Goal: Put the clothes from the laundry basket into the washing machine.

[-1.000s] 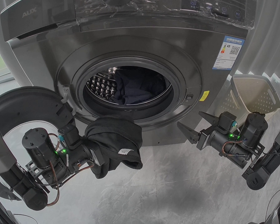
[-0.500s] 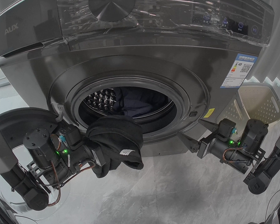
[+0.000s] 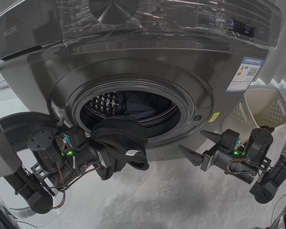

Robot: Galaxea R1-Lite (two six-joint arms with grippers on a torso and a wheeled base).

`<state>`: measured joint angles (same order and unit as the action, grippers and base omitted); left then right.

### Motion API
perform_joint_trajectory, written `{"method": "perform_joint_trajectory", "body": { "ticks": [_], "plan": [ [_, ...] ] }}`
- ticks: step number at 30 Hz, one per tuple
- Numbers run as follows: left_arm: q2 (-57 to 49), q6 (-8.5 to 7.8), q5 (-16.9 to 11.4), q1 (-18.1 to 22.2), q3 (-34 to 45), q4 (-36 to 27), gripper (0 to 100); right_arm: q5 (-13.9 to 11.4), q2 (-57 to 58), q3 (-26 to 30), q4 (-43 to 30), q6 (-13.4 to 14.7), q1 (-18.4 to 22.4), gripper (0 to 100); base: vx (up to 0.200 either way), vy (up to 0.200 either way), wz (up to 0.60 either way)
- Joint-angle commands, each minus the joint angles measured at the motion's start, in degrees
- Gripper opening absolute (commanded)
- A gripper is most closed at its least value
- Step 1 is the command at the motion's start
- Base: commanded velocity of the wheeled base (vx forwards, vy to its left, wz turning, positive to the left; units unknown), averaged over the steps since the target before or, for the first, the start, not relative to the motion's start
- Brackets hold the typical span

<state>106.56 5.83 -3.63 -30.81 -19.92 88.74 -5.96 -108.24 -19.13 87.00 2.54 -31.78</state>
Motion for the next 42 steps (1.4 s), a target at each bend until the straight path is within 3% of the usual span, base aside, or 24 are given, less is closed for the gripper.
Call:
{"method": "perform_joint_trajectory", "body": {
  "ticks": [1, 20, 23, 25, 28, 42],
  "plan": [
    [0.4, 0.15, 0.03, -0.04, -0.03, 0.03, 0, -0.02, -0.04, 0.32, 0.01, 0.1, -0.3, 100, 0.0, 0.0, 0.0],
    [0.93, 0.15, 0.03, -1.45, -0.73, 0.03, 0, 0.07, -0.04, 0.41, 0.01, 0.28, -1.79, 100, 0.0, 0.0, 0.0],
    [3.04, 0.5, 0.12, -1.8, -4.95, 0.03, 0, 0.34, 0.31, 0.41, 0.01, 0.45, -2.85, 100, 0.0, 0.0, 0.0],
    [5.85, -0.11, 0.56, -1.27, -8.03, -0.05, 0, 0.42, 0.22, 0.49, 0.01, 0.54, -3.11, 100, 0.0, 0.0, 0.0],
    [10.6, 0.76, 2.4, -1.19, -13.22, -0.14, 0, 0.42, 0.4, 0.58, 0.01, 0.54, -3.46, 100, 0.0, 0.0, 0.0],
    [26.86, 0.85, 3.28, 0.04, -37.91, -2.51, 0, 0.42, 0.66, 0.32, 0.1, 0.54, -3.64, 100, 0.0, 0.0, 0.0]
  ]
}}
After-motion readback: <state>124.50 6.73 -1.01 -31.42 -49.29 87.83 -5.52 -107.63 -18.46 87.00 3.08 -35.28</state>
